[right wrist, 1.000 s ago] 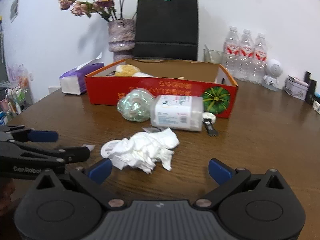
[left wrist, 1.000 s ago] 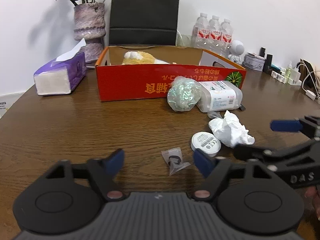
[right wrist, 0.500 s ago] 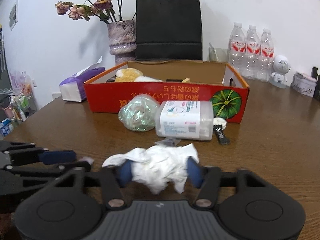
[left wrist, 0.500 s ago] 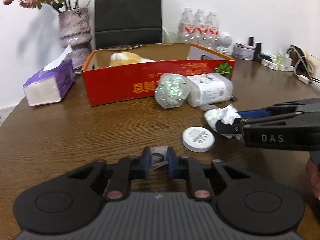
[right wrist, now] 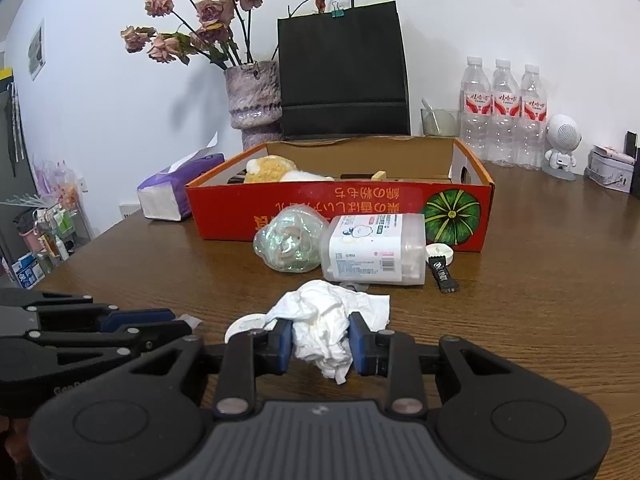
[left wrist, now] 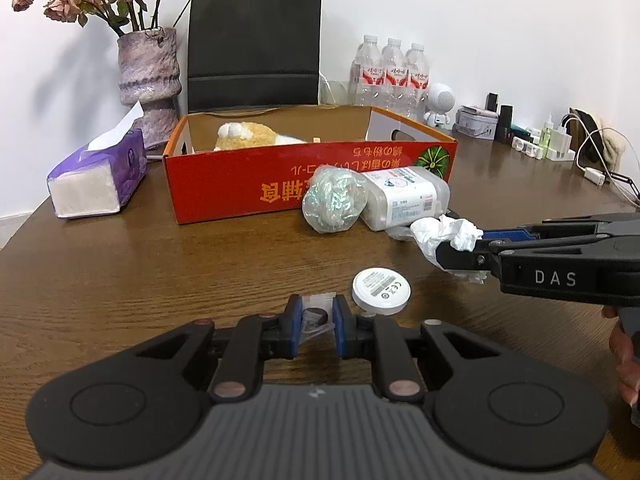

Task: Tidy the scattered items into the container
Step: 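Grasp the small clear packet with the left tool while the right tool grasps the crumpled white tissue, then carry the packet and tissue into the box and open both tools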

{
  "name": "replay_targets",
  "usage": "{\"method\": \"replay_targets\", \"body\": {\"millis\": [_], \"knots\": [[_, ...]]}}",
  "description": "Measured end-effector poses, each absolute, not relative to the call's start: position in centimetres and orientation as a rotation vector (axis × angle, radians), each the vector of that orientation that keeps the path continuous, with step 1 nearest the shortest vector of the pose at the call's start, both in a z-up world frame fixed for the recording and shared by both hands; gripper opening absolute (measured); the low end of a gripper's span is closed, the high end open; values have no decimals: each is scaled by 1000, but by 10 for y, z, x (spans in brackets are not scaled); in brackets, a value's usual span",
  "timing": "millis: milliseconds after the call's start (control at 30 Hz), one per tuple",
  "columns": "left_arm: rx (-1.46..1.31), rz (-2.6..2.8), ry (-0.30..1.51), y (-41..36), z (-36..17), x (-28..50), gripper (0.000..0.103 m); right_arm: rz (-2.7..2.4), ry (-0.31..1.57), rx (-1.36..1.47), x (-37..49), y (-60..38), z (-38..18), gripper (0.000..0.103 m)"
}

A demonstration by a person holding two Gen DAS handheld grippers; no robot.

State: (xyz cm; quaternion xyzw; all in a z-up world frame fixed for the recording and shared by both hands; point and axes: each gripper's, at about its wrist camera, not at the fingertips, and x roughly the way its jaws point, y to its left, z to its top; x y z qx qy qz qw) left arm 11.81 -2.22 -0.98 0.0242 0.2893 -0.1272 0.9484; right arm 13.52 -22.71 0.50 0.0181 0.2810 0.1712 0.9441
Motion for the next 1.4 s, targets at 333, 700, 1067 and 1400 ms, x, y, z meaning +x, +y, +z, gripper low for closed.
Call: {"method": "replay_targets", "body": {"millis": [333,700,1067,1400], "knots": [[36,-262,512,-25,12,121,17,351,520,35,136,-227,19,28],[-55,-228,379,-26,71,168,17,324,398,11,168,-228,67,28],[-179,-143,332,-30,95,257,17,314,309,97,249,-229,108,28],[-147,-85,413,-41,62,313,17,289,432,114,310,-234,76,28]]}}
